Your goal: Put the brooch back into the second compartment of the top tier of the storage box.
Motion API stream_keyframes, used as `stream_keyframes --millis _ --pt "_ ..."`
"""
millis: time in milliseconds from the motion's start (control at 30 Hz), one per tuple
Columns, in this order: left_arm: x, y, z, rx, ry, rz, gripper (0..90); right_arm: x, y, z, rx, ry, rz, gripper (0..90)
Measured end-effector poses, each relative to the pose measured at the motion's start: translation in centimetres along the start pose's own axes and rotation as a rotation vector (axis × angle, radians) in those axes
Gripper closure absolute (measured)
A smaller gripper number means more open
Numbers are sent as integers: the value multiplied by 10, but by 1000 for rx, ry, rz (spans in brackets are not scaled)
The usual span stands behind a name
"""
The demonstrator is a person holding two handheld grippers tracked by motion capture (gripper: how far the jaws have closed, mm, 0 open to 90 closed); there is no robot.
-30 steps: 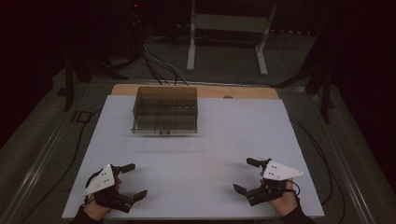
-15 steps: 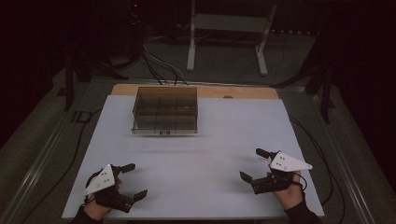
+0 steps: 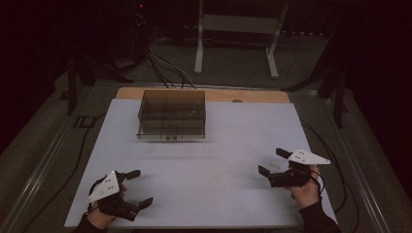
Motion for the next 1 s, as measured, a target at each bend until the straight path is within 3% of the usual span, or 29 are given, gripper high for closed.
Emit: stream_keyframes --millis 267,500,767,933,1000 --pt "0 0 0 -1 -5 -3 6 -14 -8 18 -56 15 -73 0" --pt "1 0 1 -1 -6 0 6 -24 -11 33 -105 -37 -141 0" --pt "1 0 1 -1 -4 1 6 -37 -21 40 -124 -81 -204 0" --pt "1 0 1 -2 -3 2 6 -47 -22 50 -162 -116 -247 150" --pt "1 0 1 -3 -6 -2 6 -50 -22 53 -172 -118 -259 156"
Point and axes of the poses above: each handheld gripper's, and its own axes: y roughly backward along the jaws, x roughly out of its top, z roughly to its right, the point moved 8 cm from there along -y, roughly forward along the jaws, and after that the axes turned 7 degrees about -x, right-handed, at the moved point
